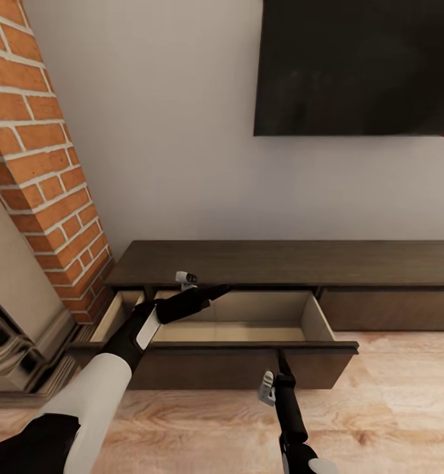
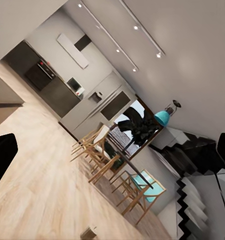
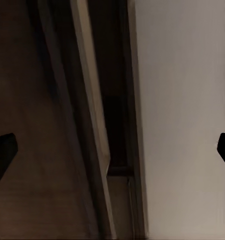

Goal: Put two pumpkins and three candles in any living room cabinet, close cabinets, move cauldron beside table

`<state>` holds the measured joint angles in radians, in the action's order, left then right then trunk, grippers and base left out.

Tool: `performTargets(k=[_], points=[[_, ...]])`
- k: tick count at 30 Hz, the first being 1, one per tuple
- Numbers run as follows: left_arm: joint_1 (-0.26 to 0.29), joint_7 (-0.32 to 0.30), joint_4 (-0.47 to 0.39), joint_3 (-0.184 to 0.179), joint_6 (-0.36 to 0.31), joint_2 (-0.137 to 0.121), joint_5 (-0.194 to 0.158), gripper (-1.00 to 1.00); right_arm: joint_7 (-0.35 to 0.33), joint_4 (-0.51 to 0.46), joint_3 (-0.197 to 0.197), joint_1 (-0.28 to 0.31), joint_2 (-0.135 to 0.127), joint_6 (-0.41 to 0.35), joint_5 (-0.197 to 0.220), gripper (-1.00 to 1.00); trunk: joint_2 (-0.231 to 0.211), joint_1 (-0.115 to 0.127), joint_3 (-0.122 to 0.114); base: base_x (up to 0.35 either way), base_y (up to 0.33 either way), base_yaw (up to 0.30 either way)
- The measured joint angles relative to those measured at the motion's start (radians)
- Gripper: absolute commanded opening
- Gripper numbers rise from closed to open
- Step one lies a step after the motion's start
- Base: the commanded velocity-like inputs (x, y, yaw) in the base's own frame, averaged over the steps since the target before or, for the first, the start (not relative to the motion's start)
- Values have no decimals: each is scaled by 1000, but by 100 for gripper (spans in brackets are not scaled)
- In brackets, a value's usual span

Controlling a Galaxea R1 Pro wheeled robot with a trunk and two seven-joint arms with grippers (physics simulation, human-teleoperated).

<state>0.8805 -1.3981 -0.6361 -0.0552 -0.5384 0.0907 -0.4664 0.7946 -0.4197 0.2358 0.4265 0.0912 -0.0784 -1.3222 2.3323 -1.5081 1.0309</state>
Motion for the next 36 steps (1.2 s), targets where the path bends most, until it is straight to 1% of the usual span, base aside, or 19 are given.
performTargets(k=[11,19,24,28,33,36], points=[[0,1,0,0,0,0,2,100,0,0,0,0,5,0,-5,100,-77,42,-34,-305,0,0],[0,3,-1,0,2,0,2,100,2,1,0,0,11,0,-1,100,-133,73,-60,-26,0,0],[0,31,-6,0,3,0,3,100,2,3,1,-2,11,0,-3,100,-168,92,-75,0,0,0],[0,40,-7,-2,4,0,3,100,2,8,2,-3,12,0,-2,100,-196,107,-88,0,0,0],[0,41,-7,-2,3,3,18,100,2,12,3,-10,14,1,-6,100,-231,126,-103,0,0,0],[0,41,-6,-3,3,5,19,100,-1,29,4,-12,14,8,-5,100,-252,138,-113,0,0,0]])
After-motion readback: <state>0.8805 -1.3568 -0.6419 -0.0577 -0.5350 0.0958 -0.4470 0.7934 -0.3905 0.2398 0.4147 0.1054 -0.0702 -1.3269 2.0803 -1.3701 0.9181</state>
